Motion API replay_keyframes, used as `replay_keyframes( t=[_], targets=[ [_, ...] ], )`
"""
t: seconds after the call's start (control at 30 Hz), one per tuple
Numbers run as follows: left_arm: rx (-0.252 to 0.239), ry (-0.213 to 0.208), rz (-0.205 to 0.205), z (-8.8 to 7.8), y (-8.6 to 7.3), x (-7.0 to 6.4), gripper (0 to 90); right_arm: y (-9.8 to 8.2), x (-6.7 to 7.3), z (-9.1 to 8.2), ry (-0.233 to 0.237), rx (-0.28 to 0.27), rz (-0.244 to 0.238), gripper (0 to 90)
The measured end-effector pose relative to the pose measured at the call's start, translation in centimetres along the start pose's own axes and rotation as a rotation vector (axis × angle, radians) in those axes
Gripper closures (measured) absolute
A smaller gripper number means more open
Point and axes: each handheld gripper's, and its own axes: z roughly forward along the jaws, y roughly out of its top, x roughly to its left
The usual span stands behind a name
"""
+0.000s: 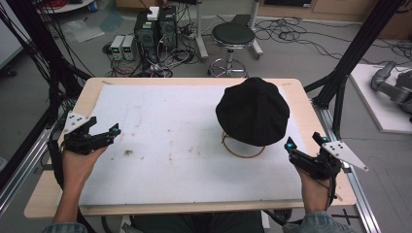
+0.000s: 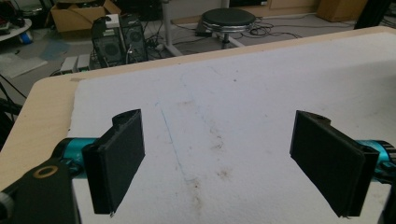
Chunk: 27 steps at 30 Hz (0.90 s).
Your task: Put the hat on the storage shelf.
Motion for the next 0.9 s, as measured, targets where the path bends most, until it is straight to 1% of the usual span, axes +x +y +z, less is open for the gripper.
replay_keyframes(
  t=[0.07, 0.13, 0.23, 0.27, 0.4, 0.53, 0.9],
  targets=[
    [0.001, 0.001, 0.0, 0.0, 0.0, 0.0, 18.0, -1.0, -0.3, 0.1, -0.006, 0.02, 0.013, 11.3],
    [0.002, -0.001, 0.003, 0.1, 0.0, 0.0, 18.0, -1.2, -0.4, 0.2, -0.008, 0.027, 0.014, 11.3],
    [0.0, -0.004, 0.003, 0.3, 0.1, -0.2, 18.0, -2.1, -0.8, 0.3, -0.025, 0.039, 0.012, 11.3],
    [0.002, -0.008, 0.009, 0.3, 0.1, -0.1, 18.0, -2.4, -1.0, 0.2, -0.027, 0.045, 0.018, 11.4],
    [0.001, -0.009, 0.006, 0.7, 0.0, -0.3, 18.0, -2.6, -1.1, 0.1, -0.032, 0.051, 0.023, 11.4],
    [0.006, -0.01, 0.013, 0.9, 0.0, -0.3, 18.0, -2.9, -1.3, 0.1, -0.038, 0.057, 0.015, 11.4],
    [0.007, -0.009, 0.011, 1.0, 0.0, -0.4, 18.0, -3.0, -1.3, 0.1, -0.037, 0.062, 0.012, 11.4]
  ],
)
